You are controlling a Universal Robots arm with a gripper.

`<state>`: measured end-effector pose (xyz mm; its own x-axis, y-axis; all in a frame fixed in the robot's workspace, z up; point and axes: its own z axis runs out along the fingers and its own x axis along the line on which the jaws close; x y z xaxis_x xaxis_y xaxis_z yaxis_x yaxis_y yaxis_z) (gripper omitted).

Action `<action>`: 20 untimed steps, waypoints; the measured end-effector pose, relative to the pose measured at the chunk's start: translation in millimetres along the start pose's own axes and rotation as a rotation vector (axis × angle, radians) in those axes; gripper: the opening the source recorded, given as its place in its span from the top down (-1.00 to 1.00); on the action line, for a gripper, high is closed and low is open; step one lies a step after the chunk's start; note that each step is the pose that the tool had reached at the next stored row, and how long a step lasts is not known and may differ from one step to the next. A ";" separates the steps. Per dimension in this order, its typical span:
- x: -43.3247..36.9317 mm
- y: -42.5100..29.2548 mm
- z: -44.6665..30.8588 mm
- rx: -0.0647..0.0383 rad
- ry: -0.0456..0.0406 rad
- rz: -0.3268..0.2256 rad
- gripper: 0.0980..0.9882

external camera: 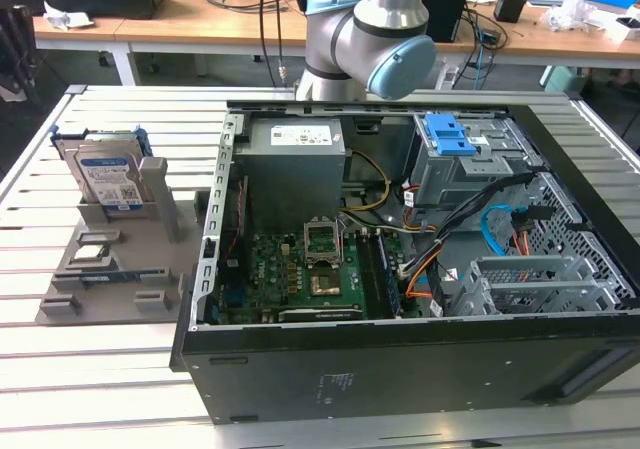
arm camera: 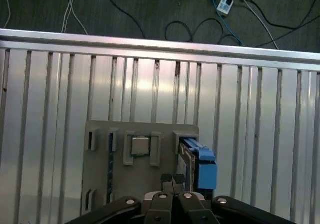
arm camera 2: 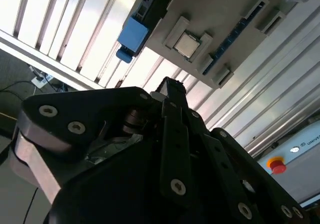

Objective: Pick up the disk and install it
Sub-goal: 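Pick up the disk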

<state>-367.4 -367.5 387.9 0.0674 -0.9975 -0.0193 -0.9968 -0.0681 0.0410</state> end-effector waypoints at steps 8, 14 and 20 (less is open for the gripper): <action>-12.9 -8.8 -0.1 0.000 0.0026 0.000 0.00; -16.9 -10.7 2.0 0.000 0.0028 0.000 0.00; -16.9 -10.9 4.9 0.000 0.0029 0.000 0.00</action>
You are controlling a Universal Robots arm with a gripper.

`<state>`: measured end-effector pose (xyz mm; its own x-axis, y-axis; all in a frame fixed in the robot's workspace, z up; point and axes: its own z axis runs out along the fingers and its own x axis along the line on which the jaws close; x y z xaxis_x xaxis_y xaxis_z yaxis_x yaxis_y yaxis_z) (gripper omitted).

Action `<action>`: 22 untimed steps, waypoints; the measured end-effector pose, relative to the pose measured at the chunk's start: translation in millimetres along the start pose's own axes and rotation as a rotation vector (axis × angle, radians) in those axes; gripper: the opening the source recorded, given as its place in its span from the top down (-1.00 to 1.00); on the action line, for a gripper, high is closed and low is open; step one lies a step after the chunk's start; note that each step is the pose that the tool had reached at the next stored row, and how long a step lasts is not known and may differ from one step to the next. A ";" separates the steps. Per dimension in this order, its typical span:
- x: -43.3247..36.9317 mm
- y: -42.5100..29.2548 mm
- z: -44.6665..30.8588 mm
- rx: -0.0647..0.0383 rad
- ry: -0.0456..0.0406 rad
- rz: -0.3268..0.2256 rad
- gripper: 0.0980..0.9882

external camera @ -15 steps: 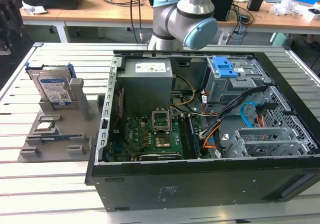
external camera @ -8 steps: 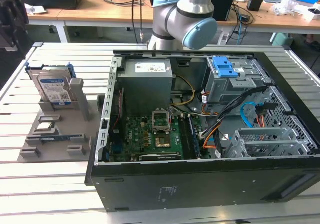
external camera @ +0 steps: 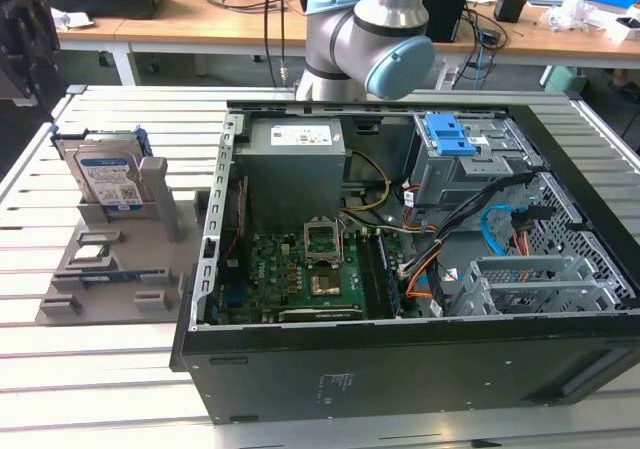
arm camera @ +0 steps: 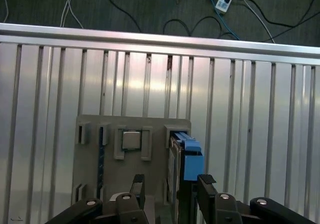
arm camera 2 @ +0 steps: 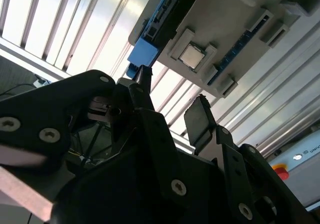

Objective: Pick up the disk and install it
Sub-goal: 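Pick up the disk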

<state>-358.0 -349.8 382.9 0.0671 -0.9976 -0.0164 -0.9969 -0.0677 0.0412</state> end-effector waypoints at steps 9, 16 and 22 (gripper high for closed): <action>0.1 -0.2 3.3 0.000 0.0000 0.000 0.00; 0.2 -0.4 8.4 0.000 -0.0001 0.000 0.00; 0.3 -1.0 20.7 0.000 -0.0001 0.000 0.00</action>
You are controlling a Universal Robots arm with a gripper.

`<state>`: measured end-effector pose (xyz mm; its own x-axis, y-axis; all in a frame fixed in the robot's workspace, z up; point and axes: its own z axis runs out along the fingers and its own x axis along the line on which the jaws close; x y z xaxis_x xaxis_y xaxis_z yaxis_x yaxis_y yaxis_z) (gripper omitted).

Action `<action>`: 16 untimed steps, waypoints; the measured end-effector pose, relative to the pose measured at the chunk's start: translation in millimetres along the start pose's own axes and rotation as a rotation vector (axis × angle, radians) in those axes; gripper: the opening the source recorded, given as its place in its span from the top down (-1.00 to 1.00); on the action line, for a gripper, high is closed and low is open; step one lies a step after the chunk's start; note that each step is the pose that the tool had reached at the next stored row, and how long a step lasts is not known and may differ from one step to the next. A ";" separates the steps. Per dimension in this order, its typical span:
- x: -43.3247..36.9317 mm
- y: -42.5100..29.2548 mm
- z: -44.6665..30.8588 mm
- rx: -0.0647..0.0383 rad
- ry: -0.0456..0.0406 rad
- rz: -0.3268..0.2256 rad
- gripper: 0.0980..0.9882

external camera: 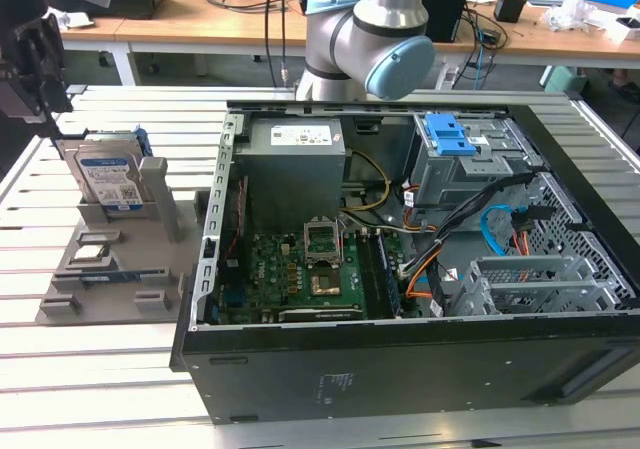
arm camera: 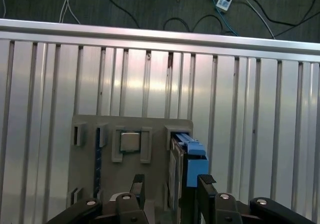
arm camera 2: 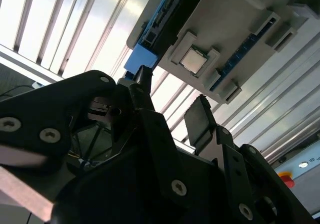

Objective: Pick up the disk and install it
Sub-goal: 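Pick up the disk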

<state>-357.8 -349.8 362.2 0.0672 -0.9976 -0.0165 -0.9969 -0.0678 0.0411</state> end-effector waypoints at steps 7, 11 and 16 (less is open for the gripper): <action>-7.0 -4.9 11.2 0.000 -0.0002 0.008 0.00; -16.5 -6.9 21.6 0.000 -0.0007 0.019 0.00; -24.4 -8.5 33.1 0.000 -0.0010 0.026 0.00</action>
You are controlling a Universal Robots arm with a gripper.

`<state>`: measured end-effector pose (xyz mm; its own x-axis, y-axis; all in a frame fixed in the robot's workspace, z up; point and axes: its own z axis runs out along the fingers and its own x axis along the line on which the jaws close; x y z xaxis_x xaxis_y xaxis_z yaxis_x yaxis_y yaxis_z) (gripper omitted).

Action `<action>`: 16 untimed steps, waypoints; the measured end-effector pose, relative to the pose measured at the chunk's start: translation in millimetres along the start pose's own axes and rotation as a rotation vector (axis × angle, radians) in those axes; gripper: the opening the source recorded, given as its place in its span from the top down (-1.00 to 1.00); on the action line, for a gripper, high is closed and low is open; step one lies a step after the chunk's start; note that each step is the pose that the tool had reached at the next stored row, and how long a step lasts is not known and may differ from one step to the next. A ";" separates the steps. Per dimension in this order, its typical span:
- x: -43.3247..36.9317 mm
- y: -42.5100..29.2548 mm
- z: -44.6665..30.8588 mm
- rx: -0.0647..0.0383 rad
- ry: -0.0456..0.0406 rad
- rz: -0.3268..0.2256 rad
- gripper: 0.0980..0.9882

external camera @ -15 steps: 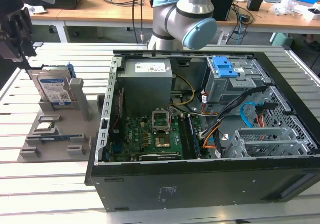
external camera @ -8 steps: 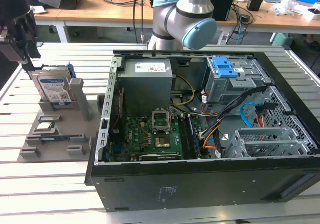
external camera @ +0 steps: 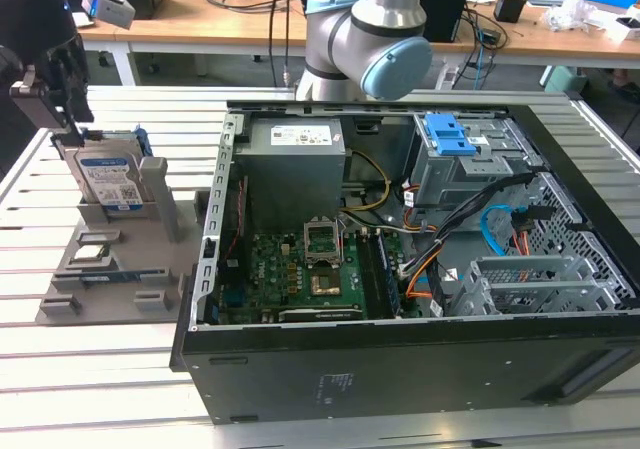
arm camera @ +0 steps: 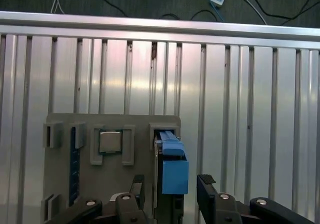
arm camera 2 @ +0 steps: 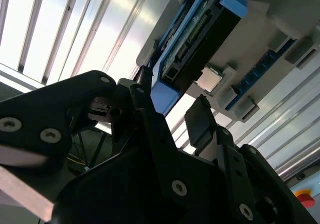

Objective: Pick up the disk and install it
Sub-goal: 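Pick up the disk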

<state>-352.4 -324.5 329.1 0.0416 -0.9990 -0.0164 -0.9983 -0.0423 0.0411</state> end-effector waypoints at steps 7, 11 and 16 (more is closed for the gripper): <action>-0.6 -2.8 12.7 0.000 -0.0001 0.003 0.00; -1.0 -3.7 24.9 0.000 -0.0001 0.003 0.00; -1.5 -8.2 34.0 0.000 0.0016 0.003 0.00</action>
<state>-345.6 -322.2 294.9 0.0384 -0.9992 -0.0147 -0.9984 -0.0389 0.0412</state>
